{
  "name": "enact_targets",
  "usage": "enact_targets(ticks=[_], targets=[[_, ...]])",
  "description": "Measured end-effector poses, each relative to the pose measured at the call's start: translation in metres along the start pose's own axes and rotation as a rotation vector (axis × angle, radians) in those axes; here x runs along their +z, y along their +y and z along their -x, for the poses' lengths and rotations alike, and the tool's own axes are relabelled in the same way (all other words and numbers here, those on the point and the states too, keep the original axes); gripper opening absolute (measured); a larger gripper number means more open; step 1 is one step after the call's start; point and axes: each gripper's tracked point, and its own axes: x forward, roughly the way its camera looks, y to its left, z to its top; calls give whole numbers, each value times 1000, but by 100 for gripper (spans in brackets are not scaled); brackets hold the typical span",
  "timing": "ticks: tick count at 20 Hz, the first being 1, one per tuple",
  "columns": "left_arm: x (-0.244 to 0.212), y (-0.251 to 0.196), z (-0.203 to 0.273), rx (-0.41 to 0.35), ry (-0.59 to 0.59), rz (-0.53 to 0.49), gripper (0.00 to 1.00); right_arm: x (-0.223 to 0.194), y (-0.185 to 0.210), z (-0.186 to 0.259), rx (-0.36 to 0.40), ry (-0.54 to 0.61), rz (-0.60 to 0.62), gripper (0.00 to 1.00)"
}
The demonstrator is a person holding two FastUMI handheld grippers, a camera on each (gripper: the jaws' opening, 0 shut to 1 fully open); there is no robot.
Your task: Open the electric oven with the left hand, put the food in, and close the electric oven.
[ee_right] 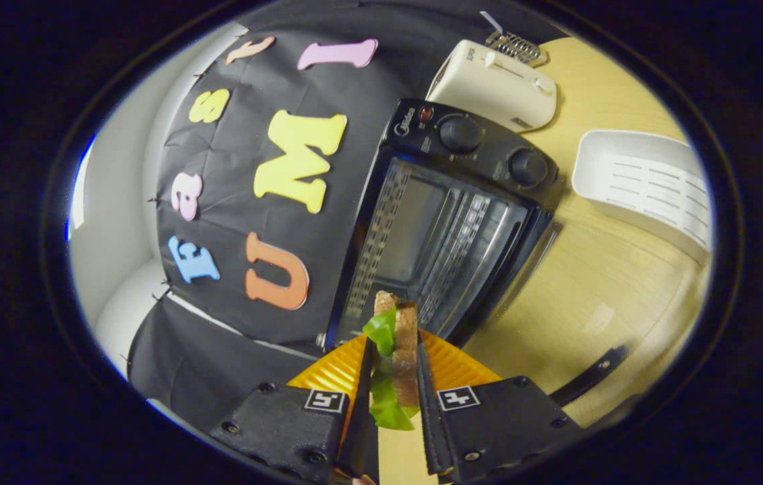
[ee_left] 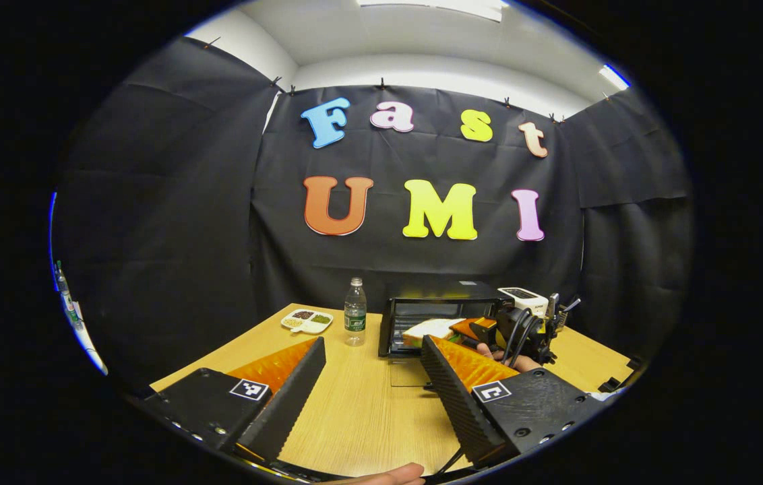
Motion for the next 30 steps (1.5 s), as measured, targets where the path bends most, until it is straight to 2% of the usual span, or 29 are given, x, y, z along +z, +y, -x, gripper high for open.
enact_targets(ticks=[2,7,11,12,13,18,19,20,23,24,25,26,27,28,29,30], targets=[[-3,6,1,5,7,2,94,16,-6,-22,-30,-92,21,36],[-13,17,-3,26,41,20,94,32,-3,-74,-54,-208,7,36],[-20,21,-3,26,63,43,94,47,-7,-99,-100,-336,94,36],[-24,18,-4,15,73,49,94,47,-12,-106,-111,-343,118,27],[-27,15,-4,9,80,51,94,45,-17,-109,-127,-347,135,36],[-32,17,-8,4,95,44,94,43,-33,-114,-161,-344,133,42],[-33,16,-8,1,98,49,94,41,-33,-114,-163,-337,142,33],[-32,16,-9,-1,100,51,94,41,-33,-114,-168,-332,155,44],[-33,15,-8,0,102,50,94,33,-40,-113,-238,-290,265,51],[-32,13,-7,-6,96,54,94,30,-42,-114,-255,-282,313,46],[-30,10,-5,-18,87,61,94,26,-39,-110,-253,-281,371,51],[-28,6,-3,-27,82,69,94,23,-36,-110,-261,-279,432,76],[-28,5,-1,-32,79,73,94,22,-33,-109,-272,-273,486,70],[-28,6,-1,-31,80,72,94,20,-29,-111,-274,-261,532,92],[-28,7,-1,-26,81,68,94,16,-27,-113,-278,-238,573,80],[-29,7,1,-21,84,64,94,14,-26,-115,-280,-217,607,100]])
